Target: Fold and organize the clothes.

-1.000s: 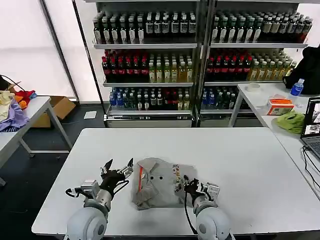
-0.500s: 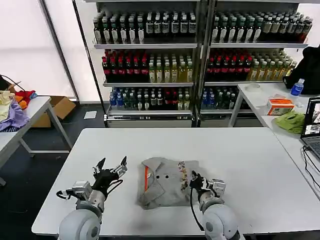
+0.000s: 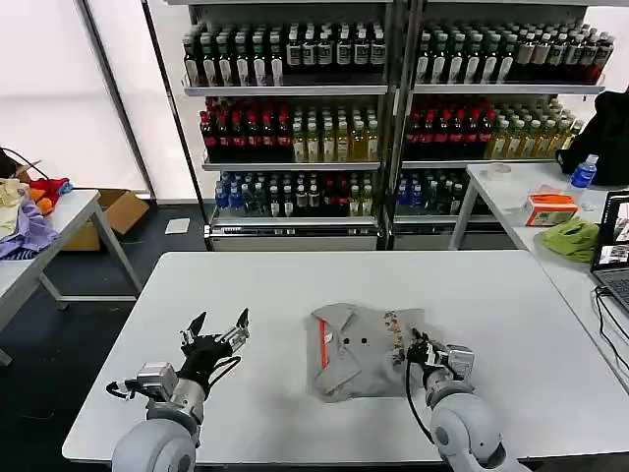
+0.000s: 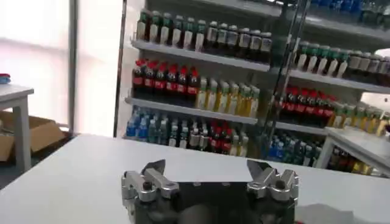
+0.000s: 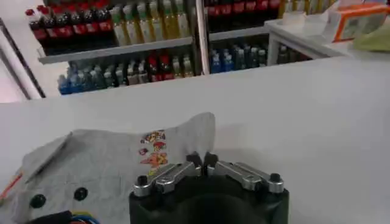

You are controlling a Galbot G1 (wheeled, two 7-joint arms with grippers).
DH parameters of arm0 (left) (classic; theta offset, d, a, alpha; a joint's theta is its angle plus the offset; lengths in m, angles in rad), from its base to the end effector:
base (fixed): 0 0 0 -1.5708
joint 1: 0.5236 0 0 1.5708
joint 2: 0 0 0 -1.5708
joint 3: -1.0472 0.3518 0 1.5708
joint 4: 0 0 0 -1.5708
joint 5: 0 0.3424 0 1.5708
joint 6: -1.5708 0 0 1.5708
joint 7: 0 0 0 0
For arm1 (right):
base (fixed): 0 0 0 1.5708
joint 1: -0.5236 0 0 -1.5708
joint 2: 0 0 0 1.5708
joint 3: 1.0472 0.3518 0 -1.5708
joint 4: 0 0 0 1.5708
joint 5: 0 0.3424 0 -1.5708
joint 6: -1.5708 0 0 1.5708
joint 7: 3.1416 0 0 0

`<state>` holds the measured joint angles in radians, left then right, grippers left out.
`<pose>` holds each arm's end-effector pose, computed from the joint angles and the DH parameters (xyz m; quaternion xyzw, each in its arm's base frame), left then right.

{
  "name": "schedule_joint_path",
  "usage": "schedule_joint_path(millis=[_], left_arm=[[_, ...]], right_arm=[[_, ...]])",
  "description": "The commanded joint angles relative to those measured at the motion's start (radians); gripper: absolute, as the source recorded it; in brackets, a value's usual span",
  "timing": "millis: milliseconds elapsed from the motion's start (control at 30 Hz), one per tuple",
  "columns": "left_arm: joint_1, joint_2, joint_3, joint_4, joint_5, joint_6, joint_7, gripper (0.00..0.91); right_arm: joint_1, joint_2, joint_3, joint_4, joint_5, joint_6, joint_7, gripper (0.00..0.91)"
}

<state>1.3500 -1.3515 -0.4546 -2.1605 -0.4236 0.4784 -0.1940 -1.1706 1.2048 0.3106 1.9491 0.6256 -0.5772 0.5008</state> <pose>0.2227 0.0160 -0.2391 -0.0365 -0.9878 0.0845 0.1254 0.2798 -0.0178 -0.2710 -0.0320 -0.9688 -0.0432 0.2419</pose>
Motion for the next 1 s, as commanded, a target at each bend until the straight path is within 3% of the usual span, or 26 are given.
schedule_joint_path(millis=[33,200,267,433,667,1000], left_arm=[[0.056,-0.007,0.007,-0.042,0.006,0.000,0.008,0.907],[0.060,-0.010,0.018,-0.029,0.012,-0.001,0.012,0.907],[0.060,-0.014,0.028,-0.027,0.013,0.002,0.013,0.907],[0.061,-0.019,0.038,-0.027,0.022,0.005,0.017,0.907],[0.063,-0.016,0.032,-0.027,0.015,0.008,0.017,0.907],[0.082,-0.024,0.038,-0.007,0.017,0.000,0.021,0.907]], right_arm=[[0.006,-0.036,0.039,-0.053,-0.109,-0.001,-0.038,0.907],[-0.045,-0.019,0.061,0.049,-0.266,0.017,-0.055,0.907],[-0.065,-0.005,0.065,0.104,-0.372,0.060,-0.057,0.907],[-0.083,-0.006,0.044,0.184,-0.416,0.063,-0.062,0.907],[-0.174,-0.001,-0.079,0.277,-0.290,-0.003,-0.030,0.907],[-0.198,-0.040,-0.070,0.183,-0.178,-0.005,0.013,0.907]])
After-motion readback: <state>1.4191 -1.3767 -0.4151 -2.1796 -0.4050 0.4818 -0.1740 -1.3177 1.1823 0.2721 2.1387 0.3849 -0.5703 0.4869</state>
